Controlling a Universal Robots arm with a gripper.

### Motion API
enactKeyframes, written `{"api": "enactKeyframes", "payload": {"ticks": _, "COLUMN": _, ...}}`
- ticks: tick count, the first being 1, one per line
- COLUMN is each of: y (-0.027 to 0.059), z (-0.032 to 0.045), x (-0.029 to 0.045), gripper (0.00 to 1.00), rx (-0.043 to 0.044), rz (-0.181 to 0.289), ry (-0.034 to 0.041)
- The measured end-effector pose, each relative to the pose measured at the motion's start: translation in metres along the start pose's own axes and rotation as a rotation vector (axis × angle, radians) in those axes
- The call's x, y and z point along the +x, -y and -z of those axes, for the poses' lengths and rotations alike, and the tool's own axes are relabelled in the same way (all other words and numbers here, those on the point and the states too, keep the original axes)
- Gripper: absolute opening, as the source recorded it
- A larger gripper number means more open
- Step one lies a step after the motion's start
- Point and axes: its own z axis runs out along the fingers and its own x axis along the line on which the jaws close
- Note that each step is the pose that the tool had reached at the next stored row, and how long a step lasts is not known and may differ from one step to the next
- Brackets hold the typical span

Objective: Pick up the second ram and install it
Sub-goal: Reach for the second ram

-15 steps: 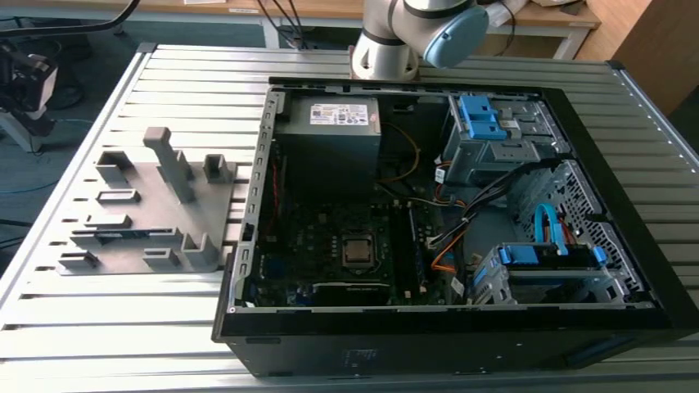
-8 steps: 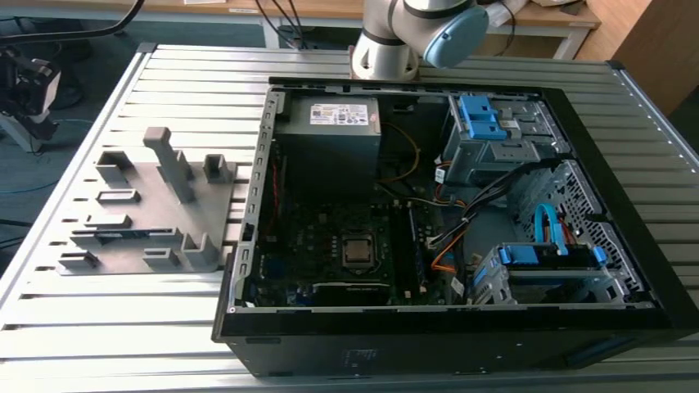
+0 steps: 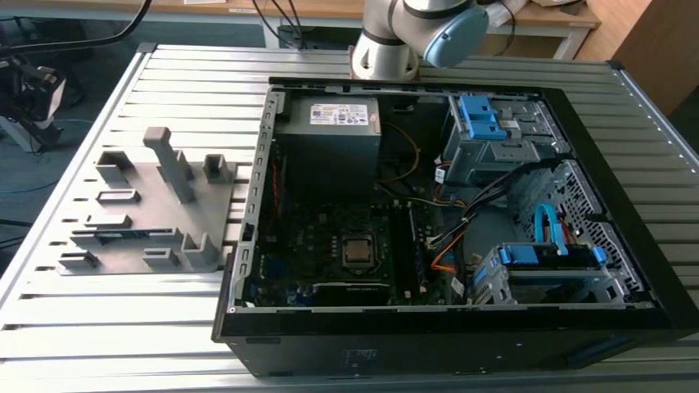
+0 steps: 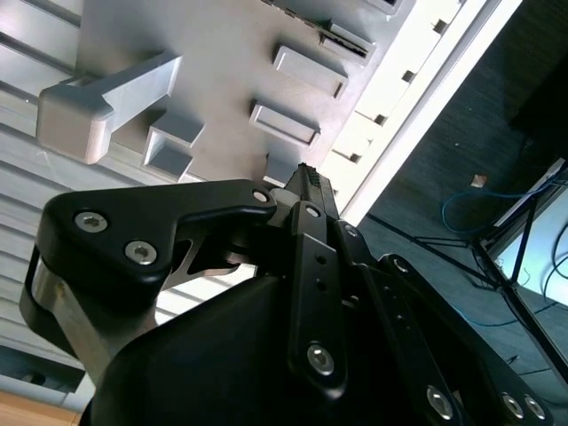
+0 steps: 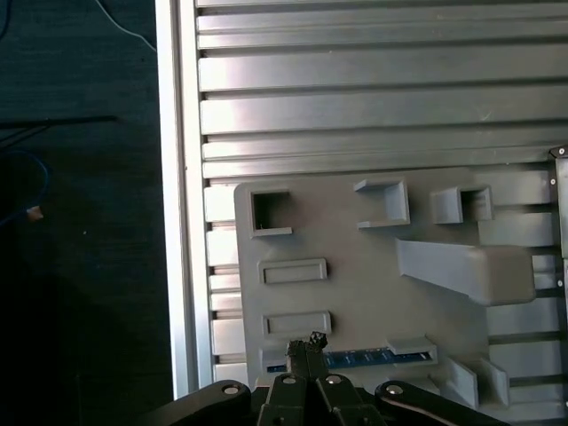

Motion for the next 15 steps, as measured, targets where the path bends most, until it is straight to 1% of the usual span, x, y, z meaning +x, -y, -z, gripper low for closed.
{"api": "enactKeyframes", "payload": {"ticks": 15, "y": 0.0006, "z": -0.0139, "x": 0.0004, "gripper": 0.1, "rx": 0.0003, "rz": 0.0, "ry": 0.0}}
